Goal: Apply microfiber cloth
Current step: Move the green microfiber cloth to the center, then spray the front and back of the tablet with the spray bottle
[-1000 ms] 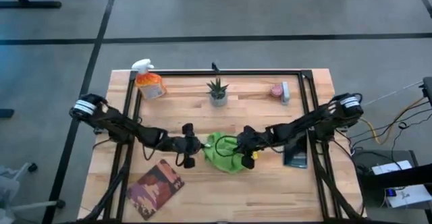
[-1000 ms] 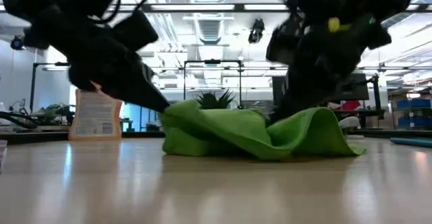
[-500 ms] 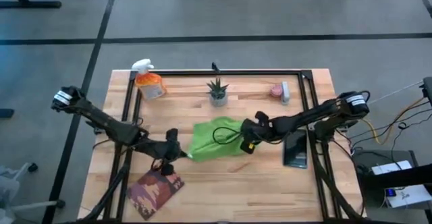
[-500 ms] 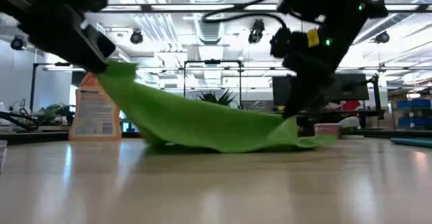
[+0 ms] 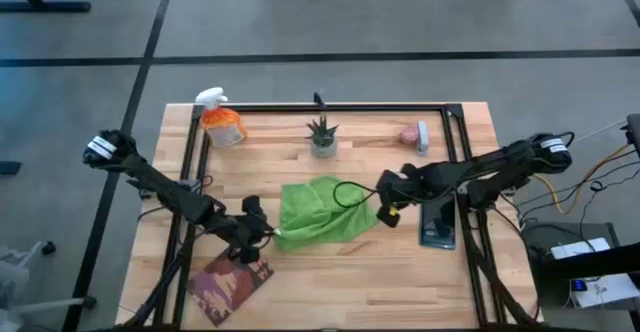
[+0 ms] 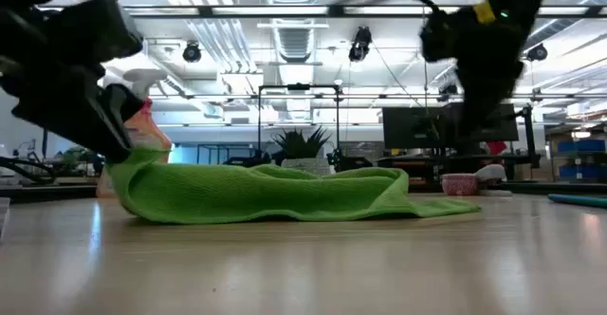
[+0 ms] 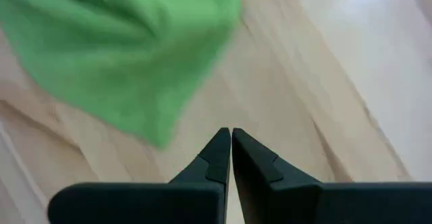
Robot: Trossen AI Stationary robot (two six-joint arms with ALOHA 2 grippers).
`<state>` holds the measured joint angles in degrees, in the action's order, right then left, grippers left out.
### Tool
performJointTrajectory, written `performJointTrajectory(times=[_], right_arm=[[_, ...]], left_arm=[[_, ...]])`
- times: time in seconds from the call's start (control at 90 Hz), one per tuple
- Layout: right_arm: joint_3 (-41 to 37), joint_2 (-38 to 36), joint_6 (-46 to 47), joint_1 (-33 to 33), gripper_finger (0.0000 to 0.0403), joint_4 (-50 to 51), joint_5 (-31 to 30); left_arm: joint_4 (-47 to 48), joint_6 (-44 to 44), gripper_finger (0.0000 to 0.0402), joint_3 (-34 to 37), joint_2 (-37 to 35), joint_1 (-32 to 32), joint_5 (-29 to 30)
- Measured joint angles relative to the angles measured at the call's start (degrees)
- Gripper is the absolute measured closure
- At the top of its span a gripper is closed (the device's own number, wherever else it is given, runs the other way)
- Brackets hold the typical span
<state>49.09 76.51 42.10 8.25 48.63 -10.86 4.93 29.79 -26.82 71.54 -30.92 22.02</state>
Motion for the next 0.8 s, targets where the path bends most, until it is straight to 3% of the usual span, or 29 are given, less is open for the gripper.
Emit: performJointTrajectory(times=[0.233, 0.378, 0.589, 0.8], right_arm=[[-0.85, 0.88, 12.03, 0.39, 0.0403, 11.05, 2.58], [-1.87, 1.36, 17.49, 0.63, 0.0403, 14.22, 5.54], [-6.12, 1.69, 24.4, 1.3, 0.0403, 15.18, 9.49], [-8.7, 1.71, 27.56, 2.81, 0.0403, 14.88, 12.42]], left_arm=[[0.35, -3.8, 0.0241, -1.35, -2.11, -0.02, -0.22], [-11.84, -13.09, 0.0213, -0.98, -2.03, -0.01, 4.17], [-38.4, -22.28, 0.0205, 2.08, 5.8, 0.56, 7.13], [-44.8, -21.77, 0.0225, 1.51, 17.9, 2.97, 13.6]])
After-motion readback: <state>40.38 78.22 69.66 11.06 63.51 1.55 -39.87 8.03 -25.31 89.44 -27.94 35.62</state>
